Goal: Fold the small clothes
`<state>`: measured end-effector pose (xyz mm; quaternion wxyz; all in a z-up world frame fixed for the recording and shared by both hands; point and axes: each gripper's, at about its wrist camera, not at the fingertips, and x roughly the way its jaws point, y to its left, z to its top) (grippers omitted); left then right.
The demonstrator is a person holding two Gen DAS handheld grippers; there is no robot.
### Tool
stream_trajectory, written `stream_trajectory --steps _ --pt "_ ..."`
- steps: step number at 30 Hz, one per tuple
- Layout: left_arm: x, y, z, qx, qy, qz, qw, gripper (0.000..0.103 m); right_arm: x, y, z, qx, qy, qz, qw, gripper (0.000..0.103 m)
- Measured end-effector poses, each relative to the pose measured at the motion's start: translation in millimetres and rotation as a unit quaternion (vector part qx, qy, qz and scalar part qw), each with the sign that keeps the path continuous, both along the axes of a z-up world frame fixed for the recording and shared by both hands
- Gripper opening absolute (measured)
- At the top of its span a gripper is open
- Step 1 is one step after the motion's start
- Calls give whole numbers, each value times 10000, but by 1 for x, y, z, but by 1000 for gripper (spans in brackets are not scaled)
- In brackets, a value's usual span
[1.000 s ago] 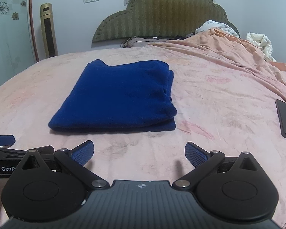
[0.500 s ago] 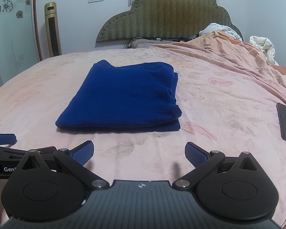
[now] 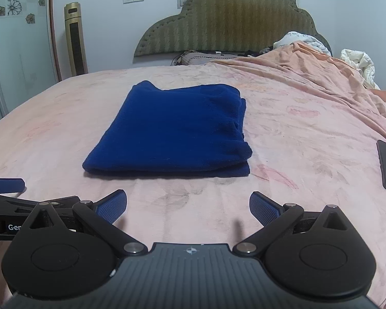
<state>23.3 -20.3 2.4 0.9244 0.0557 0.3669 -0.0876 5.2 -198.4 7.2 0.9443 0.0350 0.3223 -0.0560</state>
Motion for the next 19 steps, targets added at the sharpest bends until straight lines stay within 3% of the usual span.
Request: stream_trajectory --steps 19 --pt "9 6 -1 39 73 -6 10000 103 1 5 8 138 -76 225 9996 103"
